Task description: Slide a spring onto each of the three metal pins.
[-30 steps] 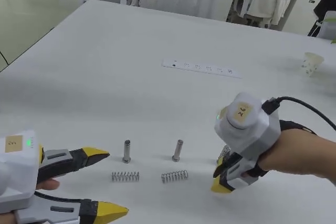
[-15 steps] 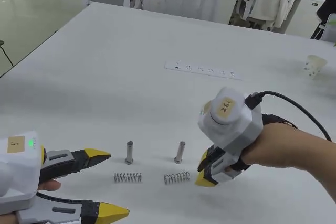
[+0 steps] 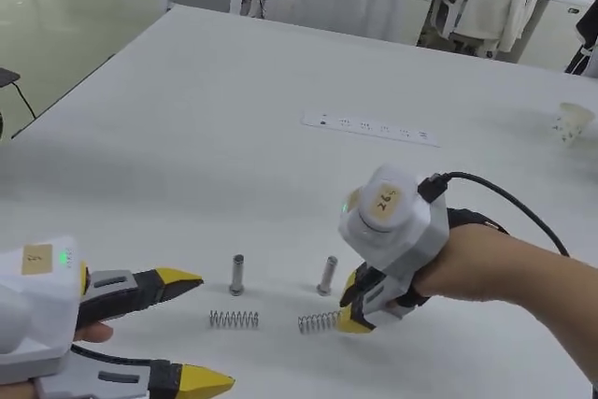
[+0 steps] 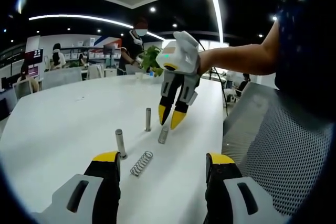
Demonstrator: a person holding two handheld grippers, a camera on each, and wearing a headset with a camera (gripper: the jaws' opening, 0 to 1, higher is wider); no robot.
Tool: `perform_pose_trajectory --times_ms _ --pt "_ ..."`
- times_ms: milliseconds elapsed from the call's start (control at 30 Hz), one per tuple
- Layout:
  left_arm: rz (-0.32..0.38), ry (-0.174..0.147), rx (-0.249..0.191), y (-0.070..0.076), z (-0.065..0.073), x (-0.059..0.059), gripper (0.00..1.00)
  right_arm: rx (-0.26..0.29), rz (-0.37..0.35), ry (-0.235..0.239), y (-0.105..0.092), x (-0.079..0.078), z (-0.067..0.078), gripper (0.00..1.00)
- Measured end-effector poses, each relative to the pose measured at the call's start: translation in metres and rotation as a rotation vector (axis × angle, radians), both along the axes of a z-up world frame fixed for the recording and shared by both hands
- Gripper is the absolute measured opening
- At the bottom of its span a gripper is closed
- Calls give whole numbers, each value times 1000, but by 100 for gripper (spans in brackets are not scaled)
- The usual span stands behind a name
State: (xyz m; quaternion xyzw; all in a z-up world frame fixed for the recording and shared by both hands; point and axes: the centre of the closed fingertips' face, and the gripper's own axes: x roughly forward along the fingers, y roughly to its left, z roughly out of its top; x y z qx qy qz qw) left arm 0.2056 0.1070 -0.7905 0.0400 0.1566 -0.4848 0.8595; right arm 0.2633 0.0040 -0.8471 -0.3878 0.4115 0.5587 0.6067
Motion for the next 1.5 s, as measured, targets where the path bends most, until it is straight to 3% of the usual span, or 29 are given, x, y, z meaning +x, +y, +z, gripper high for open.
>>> perform_pose_trajectory --times_ms 333,933,1267,1500 --pt "-1 3 -1 0 1 -1 60 -11 24 7 3 0 -9 12" --pt "-13 13 -10 -4 -2 -3 57 -82 89 -10 -1 -9 -16 10" --pt "-32 14 -9 -8 -3 -5 56 -87 105 -12 0 -13 -15 9" --pt "-49 12 -4 -12 -2 -5 55 -70 100 -10 1 -16 -5 8"
